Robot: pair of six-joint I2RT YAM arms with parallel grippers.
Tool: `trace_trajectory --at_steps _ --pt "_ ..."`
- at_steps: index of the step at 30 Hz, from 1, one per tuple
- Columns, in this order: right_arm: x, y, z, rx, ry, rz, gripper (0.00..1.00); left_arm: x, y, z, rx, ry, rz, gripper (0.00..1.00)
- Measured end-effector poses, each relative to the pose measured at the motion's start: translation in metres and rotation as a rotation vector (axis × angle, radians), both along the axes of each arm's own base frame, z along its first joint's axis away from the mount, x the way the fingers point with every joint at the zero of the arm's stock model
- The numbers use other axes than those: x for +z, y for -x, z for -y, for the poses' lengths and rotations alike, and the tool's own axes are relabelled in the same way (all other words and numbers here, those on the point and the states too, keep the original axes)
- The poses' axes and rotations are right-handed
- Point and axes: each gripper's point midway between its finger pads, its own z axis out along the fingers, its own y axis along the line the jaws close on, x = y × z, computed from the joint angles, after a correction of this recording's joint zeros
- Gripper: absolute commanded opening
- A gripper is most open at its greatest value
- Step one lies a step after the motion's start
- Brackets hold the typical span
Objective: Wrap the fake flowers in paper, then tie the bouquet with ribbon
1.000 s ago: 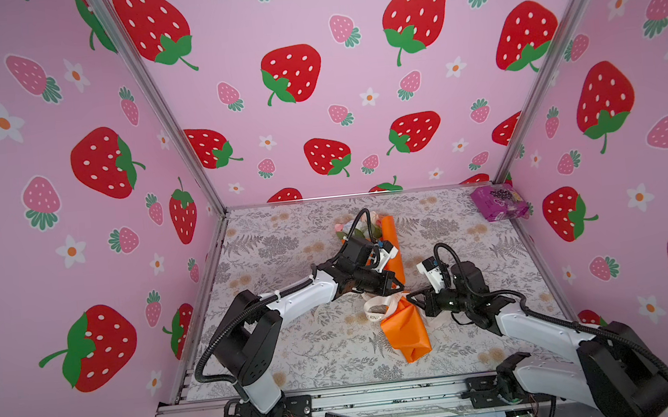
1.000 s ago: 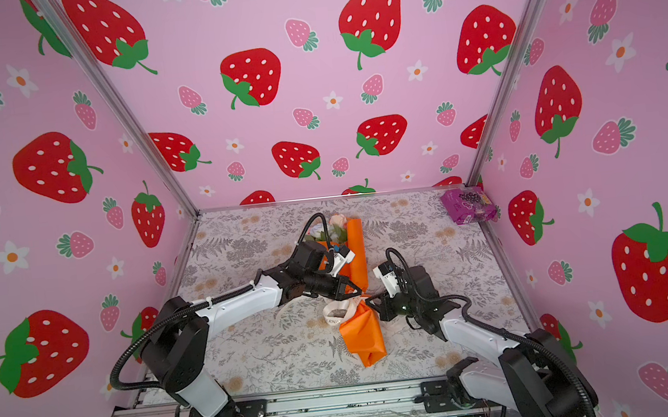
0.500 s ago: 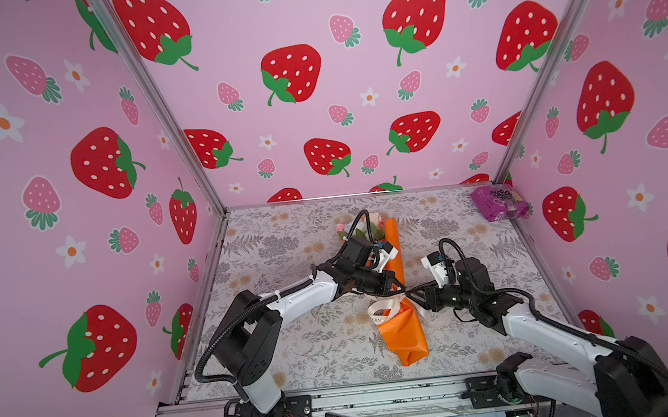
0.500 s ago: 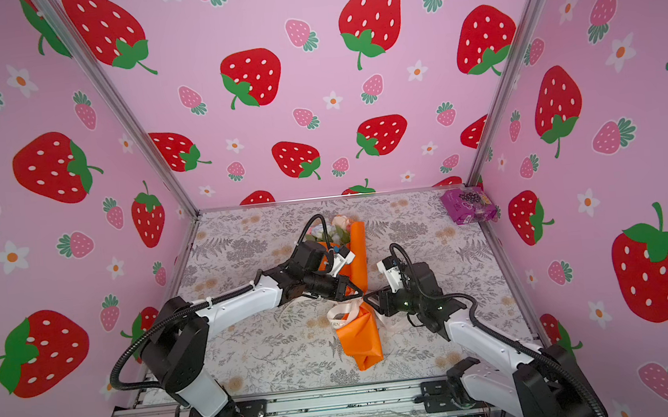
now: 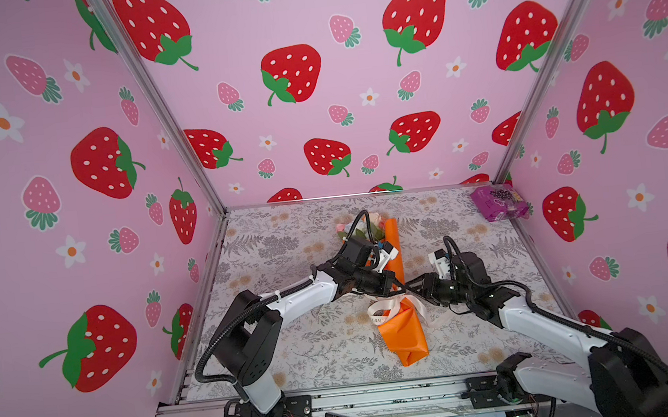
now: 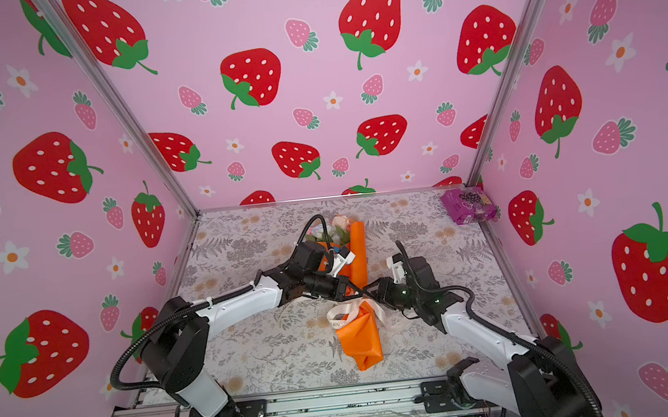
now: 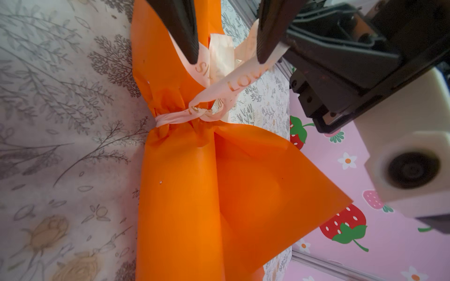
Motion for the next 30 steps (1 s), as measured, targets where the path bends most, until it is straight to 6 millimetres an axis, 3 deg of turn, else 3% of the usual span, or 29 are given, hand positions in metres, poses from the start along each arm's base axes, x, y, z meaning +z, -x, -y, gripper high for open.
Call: trace_trajectory --at_steps 4,11,17,21,30 --pt "0.000 -0.001 -0.003 -0.021 -0.039 -0.063 0.51 0.001 0.001 0.000 -0.006 0.005 -0.005 0.00" --pt "0.021 -0.005 -0.015 -0.031 -0.169 -0.111 0.56 -0.001 0.002 -0.001 -0.015 -0.004 0.008 0.00" --pt "0.005 0.001 -0.016 -0.021 -0.142 -0.201 0.56 -0.015 0.001 -0.009 -0.044 -0.072 0.095 0.02" --pt "0.002 0.001 -0.019 -0.001 -0.122 -0.226 0.56 -0.026 0.013 -0.013 -0.125 -0.140 0.191 0.02" --pt "-0.005 0.005 -0.021 0.015 -0.096 -0.261 0.57 -0.012 0.024 -0.006 -0.215 -0.155 0.399 0.03"
